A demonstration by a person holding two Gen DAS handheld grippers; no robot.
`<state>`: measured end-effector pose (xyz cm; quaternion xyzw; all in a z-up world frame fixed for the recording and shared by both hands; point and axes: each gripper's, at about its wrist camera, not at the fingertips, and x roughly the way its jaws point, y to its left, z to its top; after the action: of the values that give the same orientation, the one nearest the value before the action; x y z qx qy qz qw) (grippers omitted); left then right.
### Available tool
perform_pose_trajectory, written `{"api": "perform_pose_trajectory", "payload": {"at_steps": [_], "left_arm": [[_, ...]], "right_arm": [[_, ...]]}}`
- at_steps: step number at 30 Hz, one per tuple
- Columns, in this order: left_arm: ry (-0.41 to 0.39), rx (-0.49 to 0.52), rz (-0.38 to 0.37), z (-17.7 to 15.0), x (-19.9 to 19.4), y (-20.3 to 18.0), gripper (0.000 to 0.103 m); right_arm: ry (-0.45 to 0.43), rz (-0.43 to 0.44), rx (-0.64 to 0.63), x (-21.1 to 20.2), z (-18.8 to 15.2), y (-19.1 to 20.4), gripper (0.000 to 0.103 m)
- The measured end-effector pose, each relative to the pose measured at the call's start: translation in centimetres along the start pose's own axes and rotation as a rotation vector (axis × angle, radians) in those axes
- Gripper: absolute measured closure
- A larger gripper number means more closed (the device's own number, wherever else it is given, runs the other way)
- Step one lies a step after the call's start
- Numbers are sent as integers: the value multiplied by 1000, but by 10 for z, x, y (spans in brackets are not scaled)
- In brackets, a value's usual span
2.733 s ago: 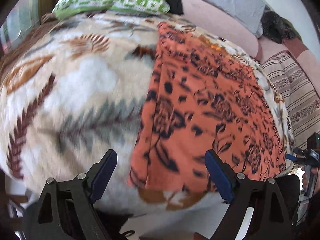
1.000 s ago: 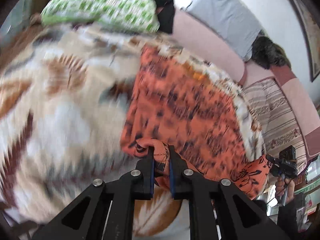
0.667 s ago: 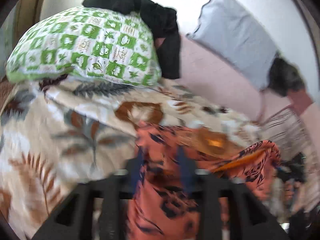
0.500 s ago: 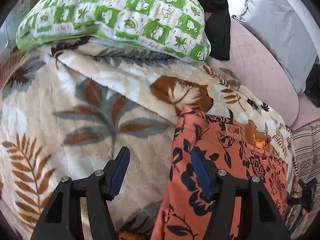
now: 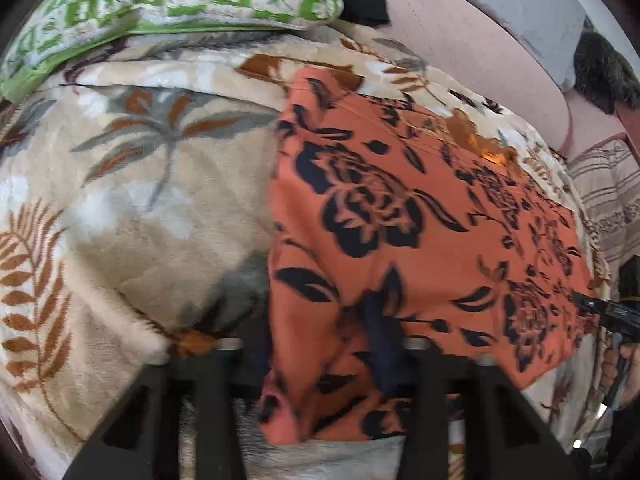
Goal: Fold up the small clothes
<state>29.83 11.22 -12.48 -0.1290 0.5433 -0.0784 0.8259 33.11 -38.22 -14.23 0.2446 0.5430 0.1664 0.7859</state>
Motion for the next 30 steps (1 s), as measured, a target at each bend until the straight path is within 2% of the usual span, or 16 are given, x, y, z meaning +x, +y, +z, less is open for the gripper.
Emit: {"api": "perform_pose_trajectory", "payload": {"at_steps": [2,5,8,10,12,14,16,18,19,20,21,22,24,25,28,30], "left_arm": [[-6,-25,30,7,-8,-6,86],[-75,-19,34,11,-41,-20,88],[-157,32,20,-1,-91,-37,88],[-205,56,1,-22,-127,-41,88],[-216,49,-25,-53,-154,-37,88],[-187,36,-45,-86,-162,-28,87],[-120,26,-53,-119,-146,-20,84],[-1,27,-28,-150,-104,-8,76],[71,35,30,-159,-79,0,66],[36,37,11,-165,-74,6,65],[-19,29,-14,-166,-84,7,62],[-18,17,3,-161,-90,6,61],[-69,29,25,-147,-108,2,56],[-107,52,26,-139,-116,-1,46],[-169,84,43,-112,-123,-4,40],[-162,81,23,-96,-115,-2,40]], "right_arm": [[29,-29,2,0,4,8,73],[-15,4,9,-25,7,24,78],[-50,36,-32,-58,1,48,81],[-67,44,-66,-83,-12,59,81],[-76,62,-90,-110,-38,65,81],[-64,72,-95,-126,-68,60,81],[-33,86,-58,-129,-110,43,79],[13,57,-12,-111,-146,20,65],[72,39,17,-93,-162,3,30],[105,11,61,-79,-173,-15,12],[79,25,99,-74,-181,-29,14],[20,74,112,-83,-182,-33,13],[-75,77,165,-106,-177,-37,13],[-125,80,152,-118,-170,-35,13],[-201,37,115,-133,-142,-27,13],[-240,-14,61,-130,-122,-21,13]]}}
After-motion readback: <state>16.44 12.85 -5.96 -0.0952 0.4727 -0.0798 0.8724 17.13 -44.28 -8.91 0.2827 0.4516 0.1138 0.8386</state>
